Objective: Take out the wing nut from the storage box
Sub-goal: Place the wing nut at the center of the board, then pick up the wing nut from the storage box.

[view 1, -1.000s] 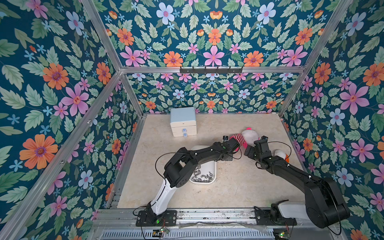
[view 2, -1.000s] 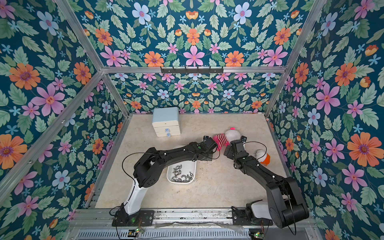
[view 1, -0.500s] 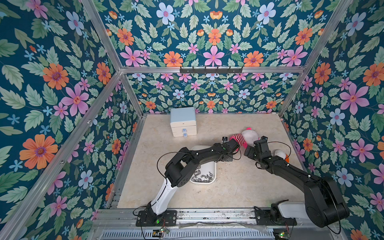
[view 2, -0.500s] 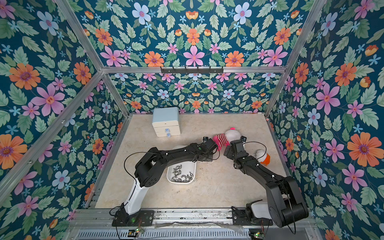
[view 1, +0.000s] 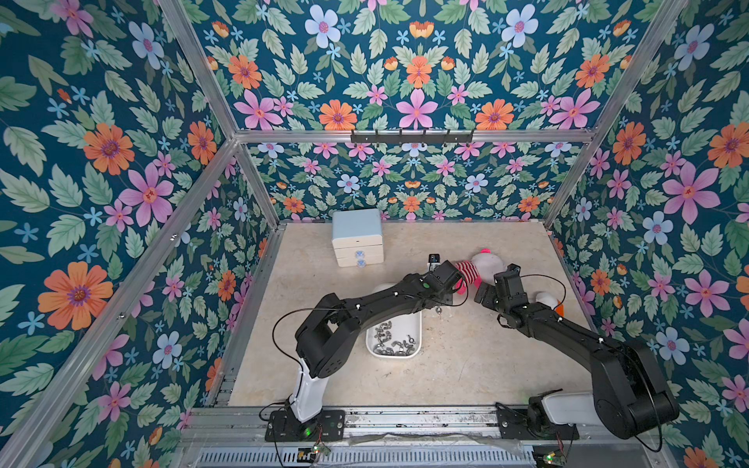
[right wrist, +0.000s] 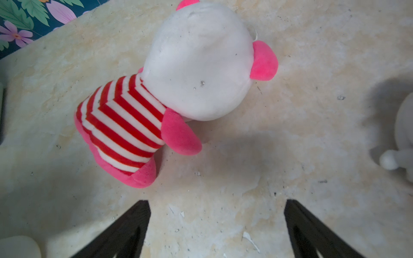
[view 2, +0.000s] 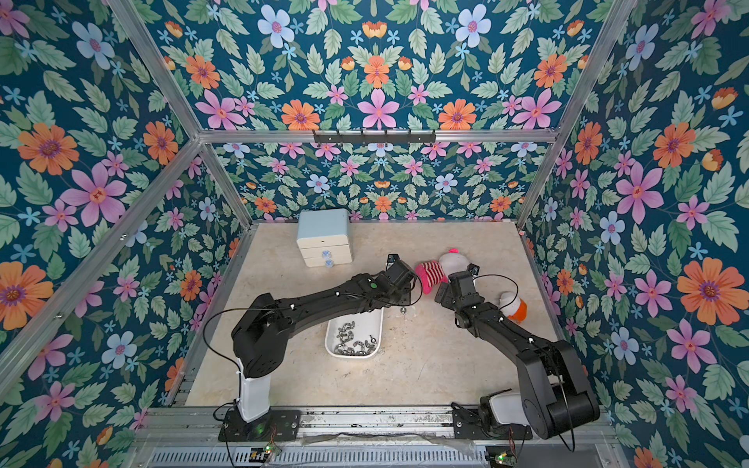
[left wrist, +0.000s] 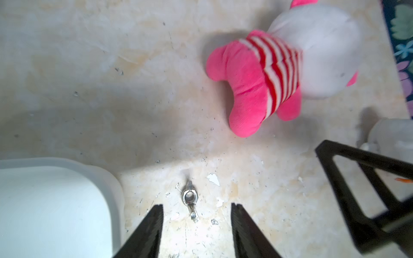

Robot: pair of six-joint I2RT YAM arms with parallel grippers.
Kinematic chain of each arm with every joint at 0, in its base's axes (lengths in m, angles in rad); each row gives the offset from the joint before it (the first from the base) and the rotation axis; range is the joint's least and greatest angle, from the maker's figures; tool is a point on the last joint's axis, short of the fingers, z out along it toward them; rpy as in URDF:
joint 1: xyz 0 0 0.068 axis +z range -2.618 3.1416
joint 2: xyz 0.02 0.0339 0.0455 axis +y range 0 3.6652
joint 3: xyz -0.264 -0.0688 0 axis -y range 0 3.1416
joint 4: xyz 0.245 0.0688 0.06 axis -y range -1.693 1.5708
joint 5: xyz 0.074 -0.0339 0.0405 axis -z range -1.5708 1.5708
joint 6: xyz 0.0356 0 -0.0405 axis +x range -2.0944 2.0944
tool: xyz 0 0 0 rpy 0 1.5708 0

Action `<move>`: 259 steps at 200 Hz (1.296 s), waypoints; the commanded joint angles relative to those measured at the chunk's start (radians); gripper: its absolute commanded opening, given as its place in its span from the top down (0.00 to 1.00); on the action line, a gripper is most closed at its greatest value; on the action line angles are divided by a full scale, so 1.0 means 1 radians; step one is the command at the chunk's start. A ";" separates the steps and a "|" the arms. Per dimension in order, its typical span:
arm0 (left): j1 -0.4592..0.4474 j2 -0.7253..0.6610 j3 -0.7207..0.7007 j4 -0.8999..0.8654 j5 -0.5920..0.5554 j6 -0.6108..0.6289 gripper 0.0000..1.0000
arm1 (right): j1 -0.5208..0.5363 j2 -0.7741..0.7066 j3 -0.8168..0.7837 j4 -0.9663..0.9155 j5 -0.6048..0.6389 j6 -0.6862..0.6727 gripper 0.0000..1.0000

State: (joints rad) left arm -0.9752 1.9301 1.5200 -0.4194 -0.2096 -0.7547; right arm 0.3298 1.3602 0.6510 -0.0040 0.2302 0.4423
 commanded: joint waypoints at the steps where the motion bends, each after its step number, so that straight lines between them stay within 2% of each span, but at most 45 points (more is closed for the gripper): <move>1: 0.009 -0.063 -0.018 -0.021 -0.082 0.030 0.32 | 0.021 0.009 0.022 0.005 0.025 -0.019 0.01; 40: 0.063 -0.200 -0.133 -0.067 -0.132 0.059 0.16 | 0.087 0.083 0.096 -0.006 0.057 -0.028 0.01; 92: 0.115 -0.365 -0.355 -0.082 -0.138 0.040 0.17 | 0.120 0.143 0.159 -0.010 0.050 -0.027 0.01; 126: 0.112 -0.362 -0.433 -0.111 -0.081 0.021 0.23 | 0.127 0.157 0.173 -0.017 0.046 -0.028 0.01; 161: 0.100 -0.359 -0.489 -0.104 -0.101 -0.005 0.28 | 0.126 0.150 0.164 -0.019 0.041 -0.030 0.01; 187: 0.094 -0.338 -0.486 -0.088 -0.091 0.004 0.37 | 0.127 0.151 0.162 -0.016 0.038 -0.031 0.01; 214: 0.087 -0.301 -0.481 -0.084 -0.075 0.024 0.52 | 0.126 0.149 0.163 -0.014 0.035 -0.030 0.01; 259: 0.085 -0.264 -0.498 -0.082 -0.060 0.028 0.57 | 0.127 0.151 0.161 -0.011 0.032 -0.031 0.01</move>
State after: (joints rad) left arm -0.8902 1.6516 1.0279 -0.4988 -0.2737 -0.7334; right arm 0.4553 1.5135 0.8124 -0.0193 0.2623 0.4194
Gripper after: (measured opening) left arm 0.436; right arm 0.993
